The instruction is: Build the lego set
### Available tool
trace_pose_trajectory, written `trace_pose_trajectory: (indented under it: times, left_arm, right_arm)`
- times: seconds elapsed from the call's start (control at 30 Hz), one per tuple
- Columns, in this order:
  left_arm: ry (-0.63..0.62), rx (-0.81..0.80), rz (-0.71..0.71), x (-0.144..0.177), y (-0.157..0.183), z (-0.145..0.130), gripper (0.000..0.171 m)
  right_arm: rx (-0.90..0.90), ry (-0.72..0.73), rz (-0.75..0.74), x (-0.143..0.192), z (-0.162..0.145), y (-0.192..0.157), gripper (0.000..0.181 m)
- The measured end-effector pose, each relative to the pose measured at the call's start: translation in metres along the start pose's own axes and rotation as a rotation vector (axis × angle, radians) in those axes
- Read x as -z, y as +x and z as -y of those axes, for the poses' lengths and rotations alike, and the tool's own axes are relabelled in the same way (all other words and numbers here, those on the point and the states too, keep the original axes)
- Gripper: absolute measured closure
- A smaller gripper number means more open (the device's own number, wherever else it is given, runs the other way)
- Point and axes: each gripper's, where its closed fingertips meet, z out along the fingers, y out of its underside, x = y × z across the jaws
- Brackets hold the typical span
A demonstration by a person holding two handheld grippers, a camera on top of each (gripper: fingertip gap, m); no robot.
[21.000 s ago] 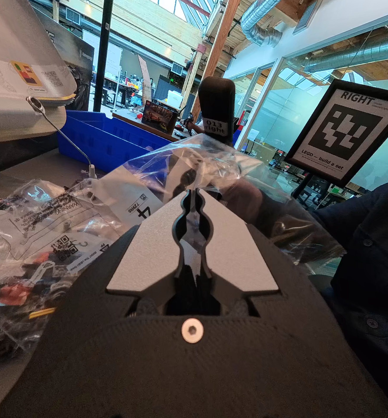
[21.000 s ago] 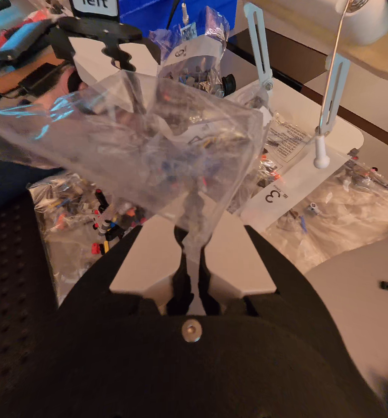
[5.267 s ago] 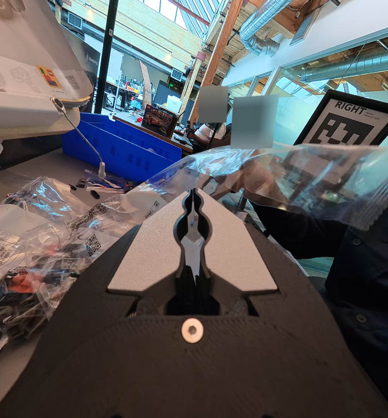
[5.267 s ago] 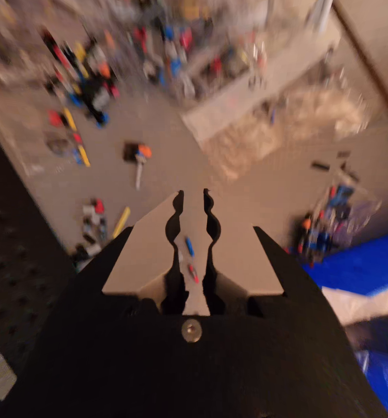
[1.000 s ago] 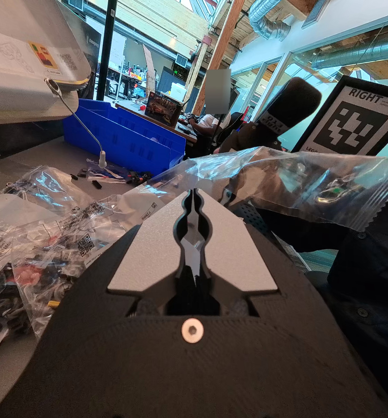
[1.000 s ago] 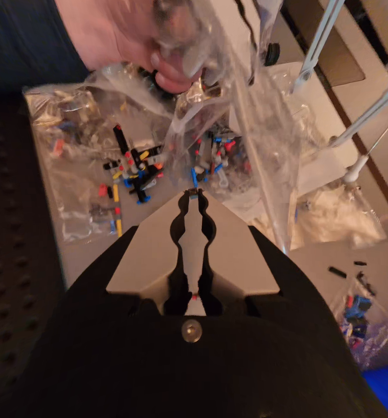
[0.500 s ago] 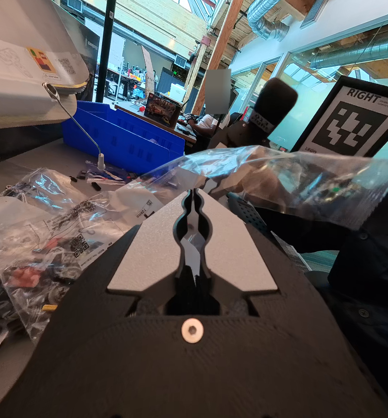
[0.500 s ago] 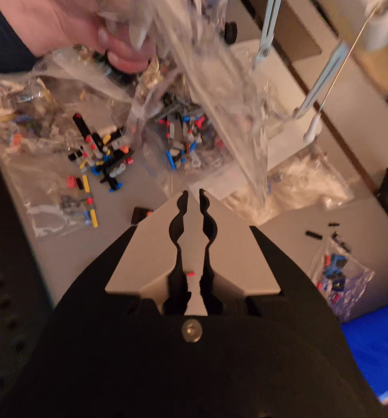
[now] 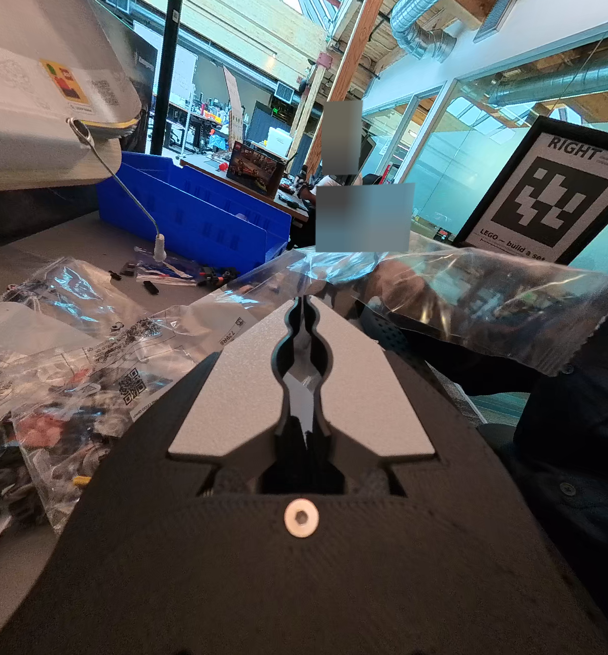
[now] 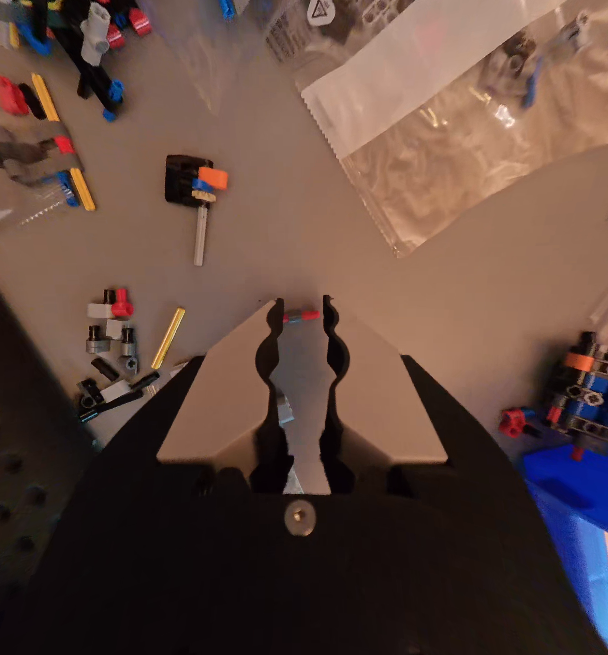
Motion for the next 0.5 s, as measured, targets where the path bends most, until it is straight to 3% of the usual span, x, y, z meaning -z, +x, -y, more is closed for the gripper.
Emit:
trace_pose_trajectory:
  times: [0.13,0.5]
  left_arm:
    - [-0.003,0.001,0.001,0.000,-0.001,-0.001,0.171]
    - [-0.019,-0.004,0.011,-0.002,-0.001,-0.003,0.171]
  right_arm:
    - [0.020,-0.049,0.018,-0.007,-0.009,-0.004,0.163]
    - [-0.032,0.003,-0.003,0.006,-0.015,0.008,0.162]
